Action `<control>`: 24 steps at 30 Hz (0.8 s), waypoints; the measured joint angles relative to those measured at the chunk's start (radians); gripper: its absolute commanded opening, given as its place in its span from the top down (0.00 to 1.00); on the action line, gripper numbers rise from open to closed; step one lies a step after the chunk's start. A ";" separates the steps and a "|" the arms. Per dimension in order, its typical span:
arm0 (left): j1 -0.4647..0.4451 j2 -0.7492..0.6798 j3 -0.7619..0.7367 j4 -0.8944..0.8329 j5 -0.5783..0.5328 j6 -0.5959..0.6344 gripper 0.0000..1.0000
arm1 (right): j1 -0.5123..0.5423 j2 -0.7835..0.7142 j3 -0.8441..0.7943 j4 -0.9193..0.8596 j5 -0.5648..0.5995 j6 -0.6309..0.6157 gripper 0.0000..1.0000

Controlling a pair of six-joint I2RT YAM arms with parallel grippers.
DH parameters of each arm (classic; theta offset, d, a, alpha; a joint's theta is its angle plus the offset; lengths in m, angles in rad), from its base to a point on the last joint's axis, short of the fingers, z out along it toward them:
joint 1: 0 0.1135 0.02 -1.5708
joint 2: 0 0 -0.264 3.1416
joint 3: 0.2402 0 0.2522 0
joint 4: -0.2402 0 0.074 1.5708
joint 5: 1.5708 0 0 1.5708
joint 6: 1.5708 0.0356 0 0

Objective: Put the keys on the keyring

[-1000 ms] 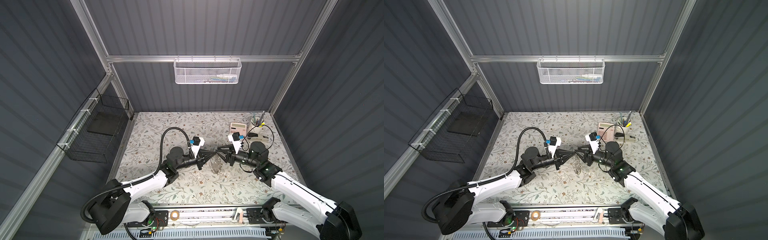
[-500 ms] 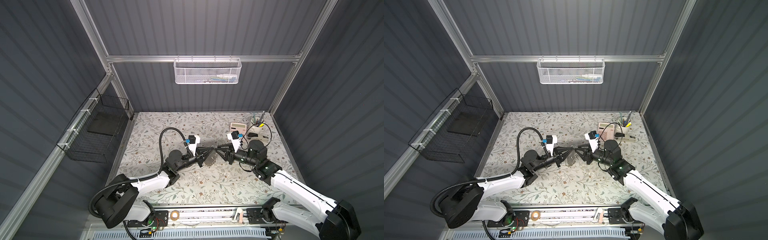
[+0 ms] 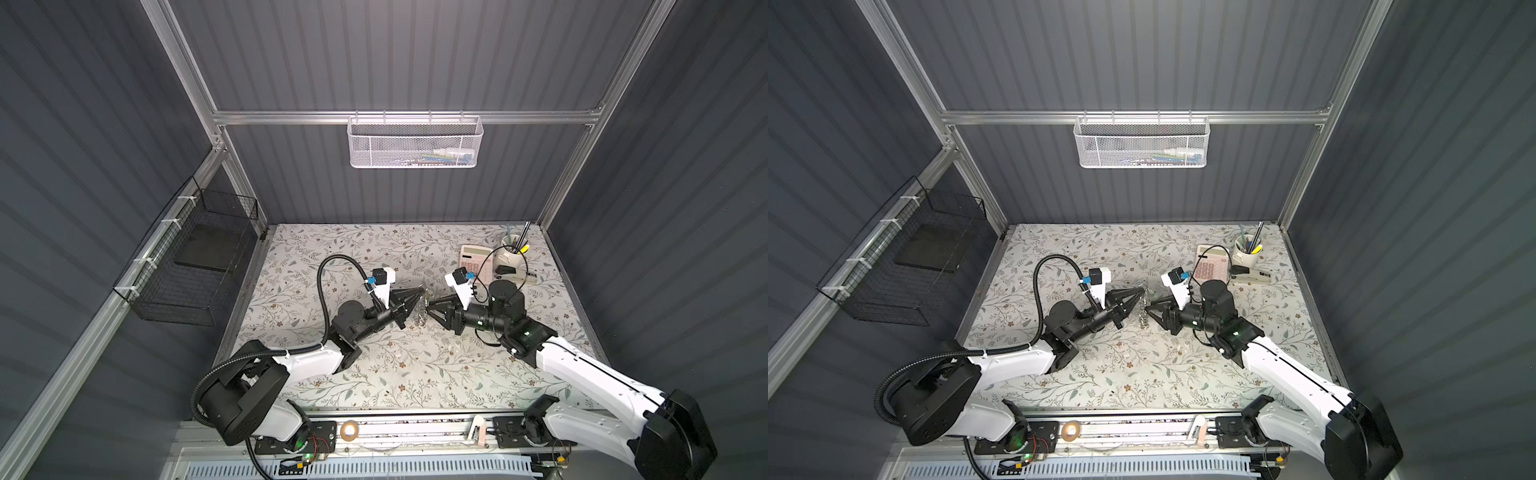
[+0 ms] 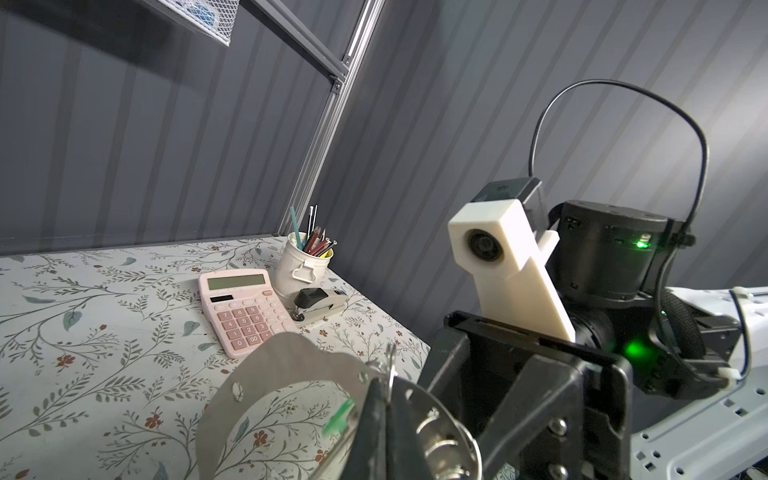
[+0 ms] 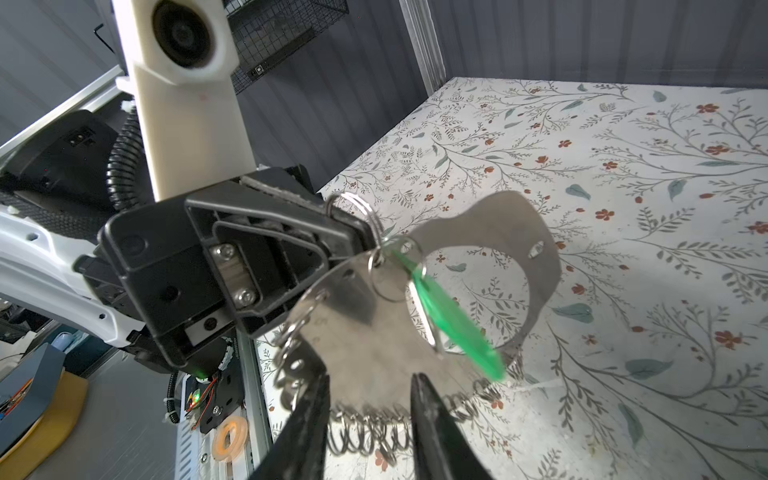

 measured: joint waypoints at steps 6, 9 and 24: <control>-0.001 -0.053 0.000 -0.028 -0.002 0.019 1.00 | -0.017 -0.073 -0.014 0.011 0.032 0.009 0.57; -0.001 -0.073 0.001 -0.042 0.023 0.027 1.00 | -0.035 -0.101 -0.027 0.016 0.060 0.016 0.52; -0.001 -0.080 0.024 -0.114 0.119 0.043 1.00 | -0.038 -0.038 -0.028 0.016 0.035 0.011 0.44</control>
